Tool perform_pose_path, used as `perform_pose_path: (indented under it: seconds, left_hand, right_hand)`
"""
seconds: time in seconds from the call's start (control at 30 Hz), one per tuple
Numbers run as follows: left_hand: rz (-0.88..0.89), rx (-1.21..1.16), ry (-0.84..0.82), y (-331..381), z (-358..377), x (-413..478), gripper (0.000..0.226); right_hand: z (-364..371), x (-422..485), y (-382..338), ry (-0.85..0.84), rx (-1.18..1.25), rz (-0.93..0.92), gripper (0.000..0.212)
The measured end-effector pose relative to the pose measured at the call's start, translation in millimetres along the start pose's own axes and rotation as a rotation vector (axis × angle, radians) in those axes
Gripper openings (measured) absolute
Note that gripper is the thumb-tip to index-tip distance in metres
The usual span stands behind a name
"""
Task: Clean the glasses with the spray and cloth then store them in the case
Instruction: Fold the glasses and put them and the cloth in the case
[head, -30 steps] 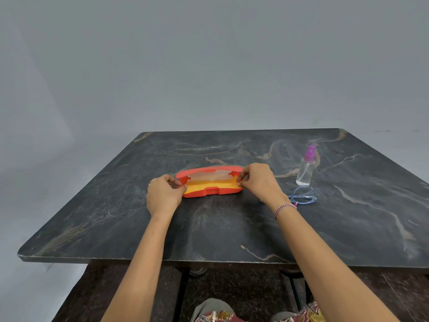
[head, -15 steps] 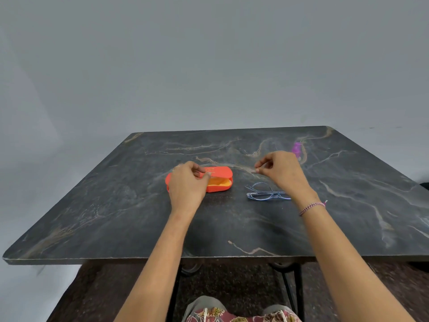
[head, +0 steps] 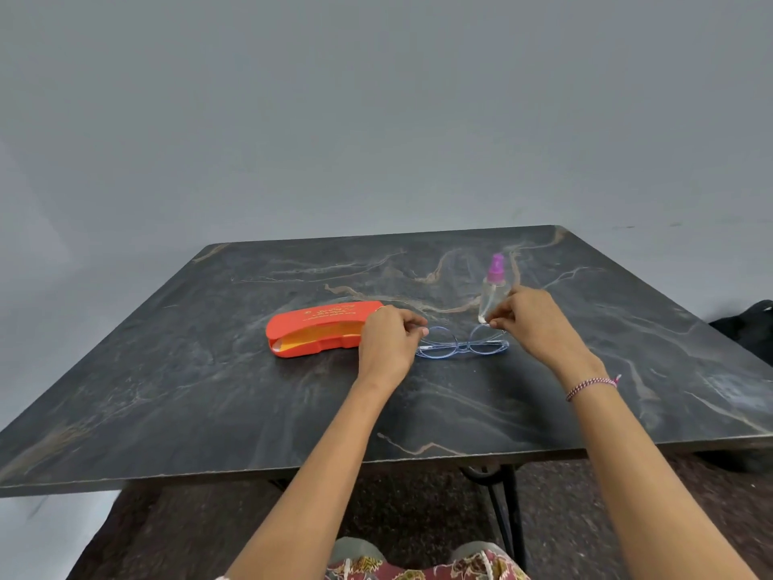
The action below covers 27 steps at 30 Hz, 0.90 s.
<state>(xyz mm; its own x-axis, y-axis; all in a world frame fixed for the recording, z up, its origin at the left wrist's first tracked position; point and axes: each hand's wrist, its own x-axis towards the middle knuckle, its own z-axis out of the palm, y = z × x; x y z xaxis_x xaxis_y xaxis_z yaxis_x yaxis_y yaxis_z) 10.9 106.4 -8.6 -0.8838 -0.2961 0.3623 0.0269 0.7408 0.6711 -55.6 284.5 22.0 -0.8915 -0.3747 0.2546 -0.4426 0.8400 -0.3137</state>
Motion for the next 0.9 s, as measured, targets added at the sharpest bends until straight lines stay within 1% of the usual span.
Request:
perform_pose_path:
  seconds: [0.23, 0.33, 0.43, 0.57, 0.7, 0.9]
  left_hand:
    - [0.038, 0.042, -0.033, 1, -1, 6, 0.012]
    - [0.070, 0.045, -0.030, 1, -3, 7, 0.010]
    - [0.149, 0.050, 0.024, -3, -6, 4, 0.008]
    - [0.288, 0.065, 0.089, -5, -15, -4, 0.009]
    - [0.414, 0.078, 0.176, -7, -26, -9, 0.011]
    - [0.521, 0.107, 0.267, -22, -42, -15, 0.011]
  right_hand:
    - [3, -3, 7, 0.006, 0.061, -0.043, 0.016]
    - [-2, -4, 10, -0.018, 0.099, -0.052, 0.015]
    - [-8, -4, 8, -0.066, 0.144, -0.067, 0.015]
    - [-11, 3, -4, -0.037, 0.202, -0.102, 0.017]
    - [-10, 10, -25, -0.075, 0.170, -0.161, 0.020]
    - [-2, 20, -41, -0.152, 0.182, -0.185, 0.022]
